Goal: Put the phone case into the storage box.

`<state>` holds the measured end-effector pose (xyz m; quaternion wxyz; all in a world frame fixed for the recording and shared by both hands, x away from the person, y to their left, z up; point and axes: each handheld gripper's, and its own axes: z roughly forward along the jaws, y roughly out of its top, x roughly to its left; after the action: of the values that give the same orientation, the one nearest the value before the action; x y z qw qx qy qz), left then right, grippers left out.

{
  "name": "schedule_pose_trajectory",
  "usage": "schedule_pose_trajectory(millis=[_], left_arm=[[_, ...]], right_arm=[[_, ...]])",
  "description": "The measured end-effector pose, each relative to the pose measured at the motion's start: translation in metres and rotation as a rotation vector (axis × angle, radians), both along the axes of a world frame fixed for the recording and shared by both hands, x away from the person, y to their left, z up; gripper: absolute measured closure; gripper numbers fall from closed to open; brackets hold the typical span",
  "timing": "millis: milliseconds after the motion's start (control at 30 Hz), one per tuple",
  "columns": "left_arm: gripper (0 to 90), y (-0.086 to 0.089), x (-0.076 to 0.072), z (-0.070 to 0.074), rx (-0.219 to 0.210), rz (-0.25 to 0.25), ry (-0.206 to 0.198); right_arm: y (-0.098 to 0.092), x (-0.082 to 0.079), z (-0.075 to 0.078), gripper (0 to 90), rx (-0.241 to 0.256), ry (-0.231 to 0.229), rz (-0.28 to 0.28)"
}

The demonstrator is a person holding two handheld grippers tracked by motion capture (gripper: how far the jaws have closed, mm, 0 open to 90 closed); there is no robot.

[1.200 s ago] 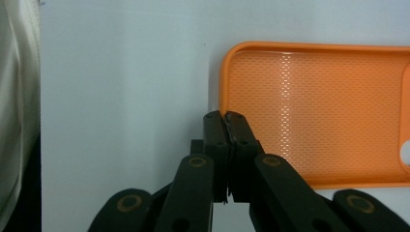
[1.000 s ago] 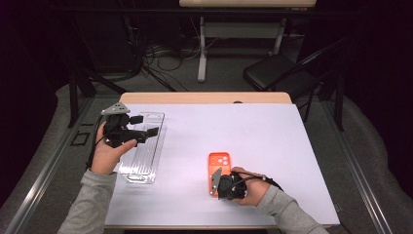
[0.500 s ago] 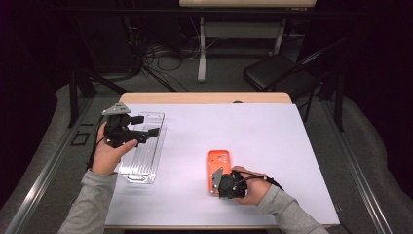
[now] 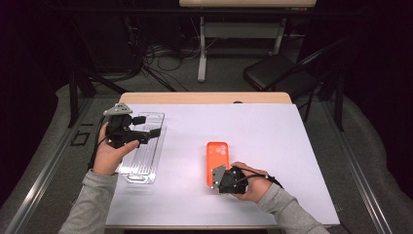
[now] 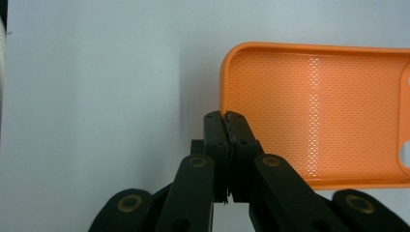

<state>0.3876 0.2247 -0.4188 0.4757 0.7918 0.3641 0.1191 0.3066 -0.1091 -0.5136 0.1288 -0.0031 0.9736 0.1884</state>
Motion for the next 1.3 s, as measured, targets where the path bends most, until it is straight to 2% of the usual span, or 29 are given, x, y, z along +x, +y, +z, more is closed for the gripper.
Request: schedule_pose_trajectory(millis=[300, 367, 533, 733, 1033, 1300], left_arm=[[16.3, -0.003, -0.002, 0.001, -0.001, 0.003, 0.005], [16.3, -0.005, -0.003, 0.001, -0.001, -0.004, 0.005], [16.3, -0.009, -0.004, 0.002, 0.0, -0.019, 0.013], [16.3, -0.014, -0.005, 0.001, -0.015, -0.036, 0.026], [17.4, -0.016, -0.005, -0.001, -0.032, -0.053, 0.047], [18.4, -0.018, -0.004, -0.002, -0.056, -0.064, 0.06]], right_arm=[[0.003, 0.003, 0.018, 89.4, 0.004, -0.07, 0.0], [0.004, 0.005, 0.026, 89.4, 0.011, -0.094, 0.0], [0.008, 0.007, 0.033, 89.4, 0.004, -0.133, 0.009], [0.015, 0.011, 0.043, 89.4, 0.019, -0.175, 0.01], [0.024, 0.018, 0.047, 89.4, 0.031, -0.216, -0.003], [0.031, 0.016, 0.048, 89.4, 0.058, -0.288, 0.028]])
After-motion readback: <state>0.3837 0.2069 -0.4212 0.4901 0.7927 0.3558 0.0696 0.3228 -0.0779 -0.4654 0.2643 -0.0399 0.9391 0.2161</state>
